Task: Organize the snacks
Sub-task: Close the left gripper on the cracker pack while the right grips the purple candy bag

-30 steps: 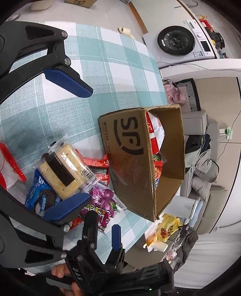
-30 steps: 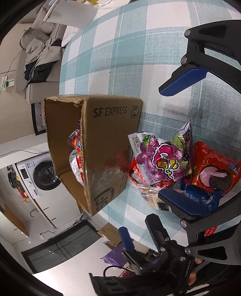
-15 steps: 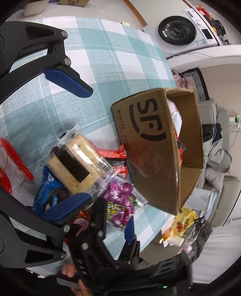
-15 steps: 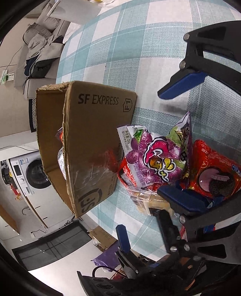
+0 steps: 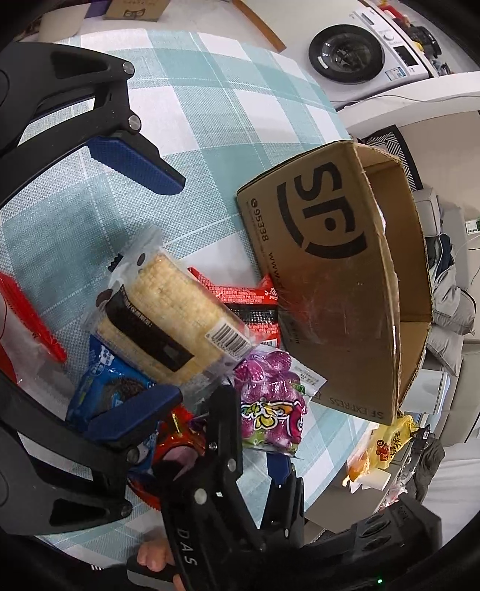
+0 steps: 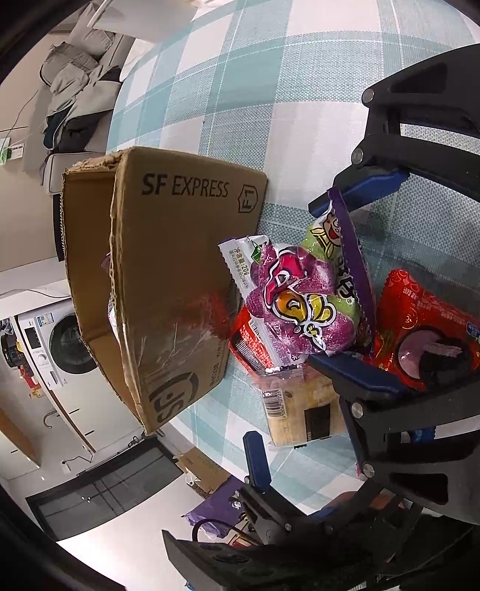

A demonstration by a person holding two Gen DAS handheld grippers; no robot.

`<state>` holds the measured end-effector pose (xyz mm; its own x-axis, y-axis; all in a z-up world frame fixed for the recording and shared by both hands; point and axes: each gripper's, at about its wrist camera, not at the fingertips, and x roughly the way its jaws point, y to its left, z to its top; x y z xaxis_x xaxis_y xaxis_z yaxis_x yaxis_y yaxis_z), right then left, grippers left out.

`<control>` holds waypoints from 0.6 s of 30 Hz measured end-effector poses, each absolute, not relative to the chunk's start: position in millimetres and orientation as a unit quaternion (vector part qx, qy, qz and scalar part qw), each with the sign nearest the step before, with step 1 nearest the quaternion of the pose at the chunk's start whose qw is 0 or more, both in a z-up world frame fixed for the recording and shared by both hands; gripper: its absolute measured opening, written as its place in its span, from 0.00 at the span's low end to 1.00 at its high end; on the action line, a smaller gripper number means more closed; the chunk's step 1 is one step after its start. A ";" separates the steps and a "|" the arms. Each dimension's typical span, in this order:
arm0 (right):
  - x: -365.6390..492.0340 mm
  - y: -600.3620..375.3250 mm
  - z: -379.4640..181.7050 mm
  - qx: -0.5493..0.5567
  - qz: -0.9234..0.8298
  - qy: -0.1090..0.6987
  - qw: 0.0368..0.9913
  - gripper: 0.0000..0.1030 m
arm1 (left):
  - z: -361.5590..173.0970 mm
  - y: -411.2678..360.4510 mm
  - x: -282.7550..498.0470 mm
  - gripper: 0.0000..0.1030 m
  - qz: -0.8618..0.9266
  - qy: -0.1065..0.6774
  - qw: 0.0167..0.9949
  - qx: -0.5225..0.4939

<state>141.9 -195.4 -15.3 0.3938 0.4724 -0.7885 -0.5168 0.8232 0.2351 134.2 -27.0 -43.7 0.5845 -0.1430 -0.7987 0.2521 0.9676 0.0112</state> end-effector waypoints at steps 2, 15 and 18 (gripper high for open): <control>142.0 -195.2 -15.8 -0.024 0.296 0.463 0.835 0.73 | -44.5 -26.0 134.6 0.99 -0.112 0.443 0.887 0.060; 143.4 -202.5 -14.1 -0.018 0.294 0.459 0.838 0.71 | -44.3 -30.9 130.7 0.99 -0.124 0.436 0.889 0.068; 144.0 -202.8 -14.3 -0.014 0.296 0.458 0.838 0.69 | -46.1 -27.0 132.6 0.96 -0.132 0.439 0.887 0.054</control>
<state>144.0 -202.8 -14.3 0.4058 0.4831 -0.7758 -0.5082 0.8248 0.2478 132.6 -27.0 -46.1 0.5806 -0.1863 -0.7926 0.2818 0.9593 -0.0191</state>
